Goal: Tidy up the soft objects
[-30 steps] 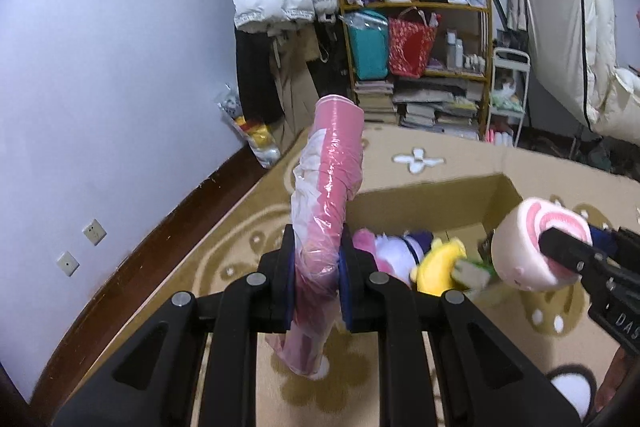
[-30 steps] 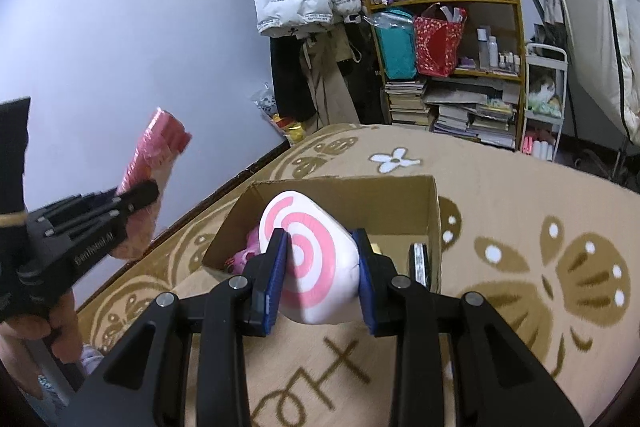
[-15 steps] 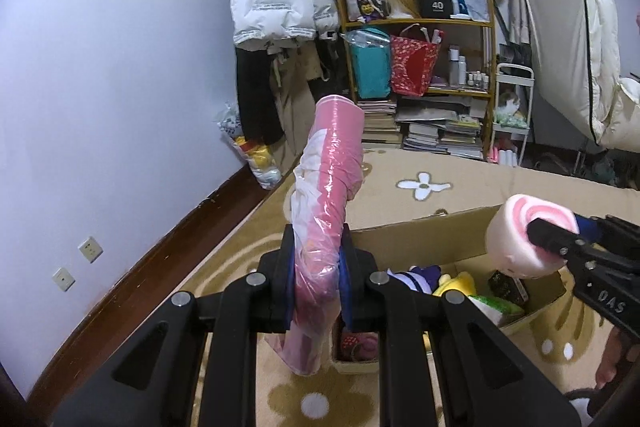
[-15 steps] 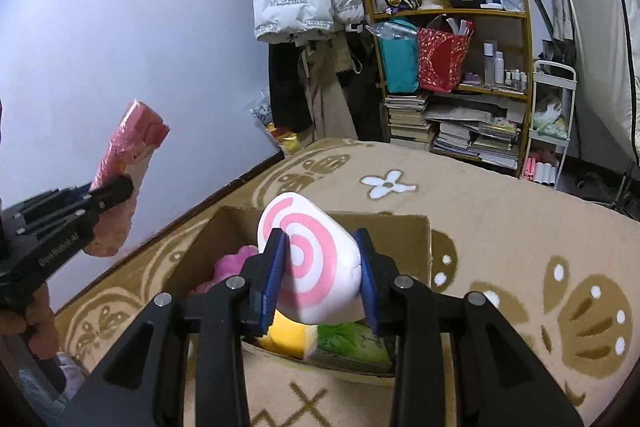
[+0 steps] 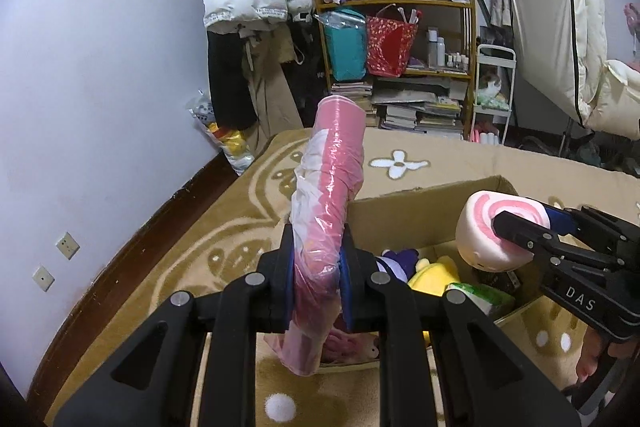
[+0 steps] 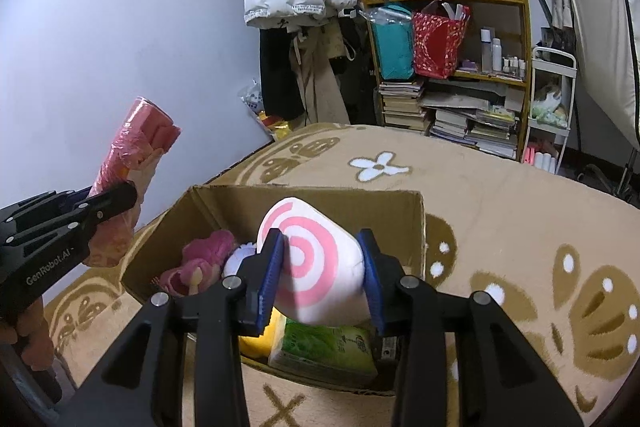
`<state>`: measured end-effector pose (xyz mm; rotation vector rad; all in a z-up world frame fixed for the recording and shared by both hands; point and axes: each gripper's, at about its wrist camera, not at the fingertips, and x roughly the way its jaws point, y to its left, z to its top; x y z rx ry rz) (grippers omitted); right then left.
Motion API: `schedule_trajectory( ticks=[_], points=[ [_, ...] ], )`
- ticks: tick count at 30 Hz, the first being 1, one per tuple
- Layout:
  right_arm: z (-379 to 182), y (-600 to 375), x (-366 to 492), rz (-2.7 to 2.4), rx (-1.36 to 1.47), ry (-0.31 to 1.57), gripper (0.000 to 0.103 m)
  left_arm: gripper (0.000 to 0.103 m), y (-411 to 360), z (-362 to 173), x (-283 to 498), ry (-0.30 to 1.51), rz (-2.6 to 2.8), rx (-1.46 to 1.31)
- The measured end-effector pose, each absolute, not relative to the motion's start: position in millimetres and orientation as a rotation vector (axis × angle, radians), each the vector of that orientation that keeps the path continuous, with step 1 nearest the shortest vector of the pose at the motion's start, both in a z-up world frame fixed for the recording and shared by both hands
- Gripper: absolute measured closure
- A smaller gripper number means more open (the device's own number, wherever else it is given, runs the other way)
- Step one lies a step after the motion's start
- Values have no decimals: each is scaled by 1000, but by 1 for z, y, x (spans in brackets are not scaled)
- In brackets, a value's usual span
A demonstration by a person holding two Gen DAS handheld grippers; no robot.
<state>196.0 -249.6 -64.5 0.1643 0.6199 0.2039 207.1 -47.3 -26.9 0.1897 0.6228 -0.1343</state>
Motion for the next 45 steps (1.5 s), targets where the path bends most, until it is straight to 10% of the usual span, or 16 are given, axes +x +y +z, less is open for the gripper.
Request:
schedule_trajectory(
  ticks=[10, 17, 26, 33, 45],
  points=[
    [-62, -255, 192, 194, 164, 590, 59, 82, -50, -42, 209, 666, -109, 206],
    [-53, -254, 187, 176, 162, 574, 33, 77, -39, -37, 202, 675, -87, 178],
    [-39, -256, 171, 160, 183, 576, 0, 33, -24, -17, 177, 620, -61, 158],
    [-20, -253, 152, 145, 172, 564, 0, 8, -13, 8, 156, 593, -25, 128],
    [26, -250, 96, 112, 154, 498, 0, 2, 12, 51, 93, 526, 5, 146]
  ],
)
